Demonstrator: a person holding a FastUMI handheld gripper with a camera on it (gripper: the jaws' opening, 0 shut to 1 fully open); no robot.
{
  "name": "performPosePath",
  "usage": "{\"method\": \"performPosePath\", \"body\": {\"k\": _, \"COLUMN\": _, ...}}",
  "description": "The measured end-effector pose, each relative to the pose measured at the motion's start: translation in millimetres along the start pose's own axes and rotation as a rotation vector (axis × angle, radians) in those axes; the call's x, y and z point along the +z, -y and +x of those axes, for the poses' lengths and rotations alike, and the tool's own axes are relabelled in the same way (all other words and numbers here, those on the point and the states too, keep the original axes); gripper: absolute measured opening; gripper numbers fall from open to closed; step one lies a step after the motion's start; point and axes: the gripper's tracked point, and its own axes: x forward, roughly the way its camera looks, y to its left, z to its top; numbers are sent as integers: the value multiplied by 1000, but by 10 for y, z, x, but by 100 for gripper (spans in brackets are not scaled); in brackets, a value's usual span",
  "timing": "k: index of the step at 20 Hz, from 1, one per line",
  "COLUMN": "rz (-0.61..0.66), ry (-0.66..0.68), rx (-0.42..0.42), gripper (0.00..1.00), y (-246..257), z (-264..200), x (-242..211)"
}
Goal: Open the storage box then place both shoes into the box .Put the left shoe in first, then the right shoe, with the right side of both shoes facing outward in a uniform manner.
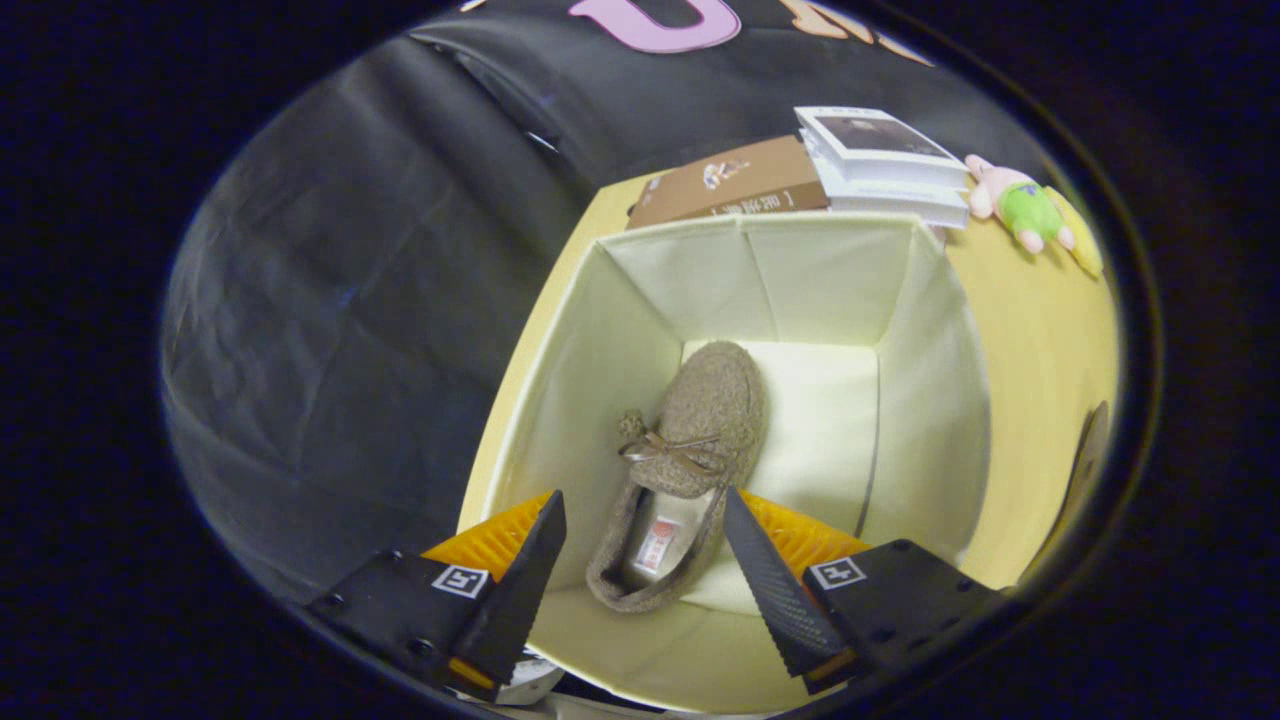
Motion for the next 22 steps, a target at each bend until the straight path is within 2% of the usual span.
{"method": "performPosePath", "body": {"k": 6, "rz": -124, "ry": 118, "rx": 15, "gripper": 100, "y": 177, "z": -494, "x": 235}}
{"method": "performPosePath", "body": {"k": 15, "rz": -262, "ry": 251, "rx": -44, "gripper": 100, "y": 874, "z": -1175, "x": 405}}
{"method": "performPosePath", "body": {"k": 19, "rz": -261, "ry": 296, "rx": -66, "gripper": 100, "y": 1214, "z": -1431, "x": 469}}
{"method": "performPosePath", "body": {"k": 22, "rz": -239, "ry": 311, "rx": -113, "gripper": 100, "y": 1588, "z": -1620, "x": 503}}
